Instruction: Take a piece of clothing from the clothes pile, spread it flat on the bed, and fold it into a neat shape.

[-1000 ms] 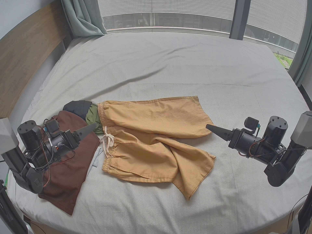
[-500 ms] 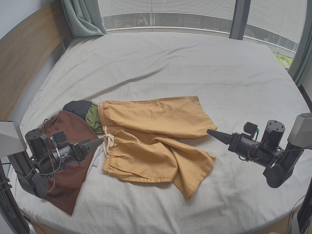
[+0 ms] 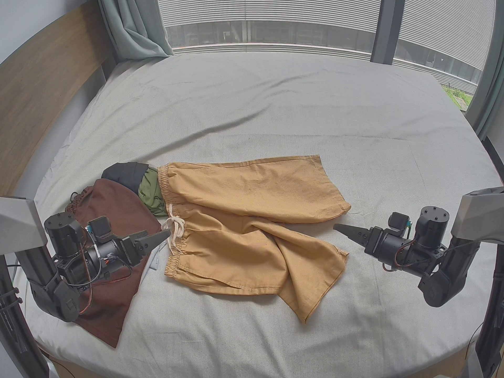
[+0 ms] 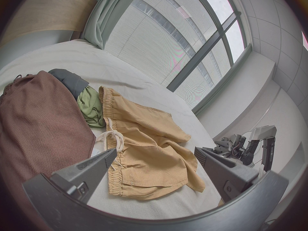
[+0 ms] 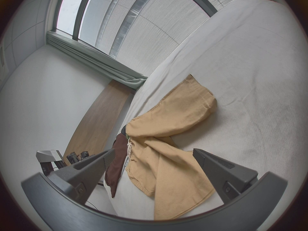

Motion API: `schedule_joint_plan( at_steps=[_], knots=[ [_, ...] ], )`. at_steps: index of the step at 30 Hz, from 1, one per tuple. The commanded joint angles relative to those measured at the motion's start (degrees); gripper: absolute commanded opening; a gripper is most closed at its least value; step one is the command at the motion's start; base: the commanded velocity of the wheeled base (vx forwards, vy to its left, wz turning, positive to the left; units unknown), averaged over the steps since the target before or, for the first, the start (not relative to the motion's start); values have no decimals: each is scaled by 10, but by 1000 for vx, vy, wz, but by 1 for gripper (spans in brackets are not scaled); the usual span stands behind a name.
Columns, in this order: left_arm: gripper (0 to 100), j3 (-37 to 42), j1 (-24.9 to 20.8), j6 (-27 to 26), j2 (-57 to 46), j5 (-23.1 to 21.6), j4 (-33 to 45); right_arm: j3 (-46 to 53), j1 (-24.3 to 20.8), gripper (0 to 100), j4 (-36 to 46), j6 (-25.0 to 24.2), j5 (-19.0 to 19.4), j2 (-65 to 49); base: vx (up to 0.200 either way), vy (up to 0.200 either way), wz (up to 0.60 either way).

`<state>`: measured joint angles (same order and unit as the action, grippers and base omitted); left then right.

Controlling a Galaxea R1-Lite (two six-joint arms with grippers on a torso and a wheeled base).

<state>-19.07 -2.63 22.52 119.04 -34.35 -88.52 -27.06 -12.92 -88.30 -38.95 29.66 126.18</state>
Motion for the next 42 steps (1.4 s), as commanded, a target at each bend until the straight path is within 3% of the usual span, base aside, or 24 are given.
schedule_joint_plan(
  at_steps=[1, 20, 42],
  knots=[
    [100, 1, -3, 0, 5, 0, 0, -8, 2, 100, 0, 0, 0, 46, 0, 0, 0],
    [100, -1, -4, -19, 25, 2, 0, -23, 33, 100, 1, 21, 0, 115, 0, 0, 0],
    [100, -2, -4, -20, 26, 2, 0, -6, 4, 100, 1, 6, 1, 122, 0, 0, 0]
  ],
)
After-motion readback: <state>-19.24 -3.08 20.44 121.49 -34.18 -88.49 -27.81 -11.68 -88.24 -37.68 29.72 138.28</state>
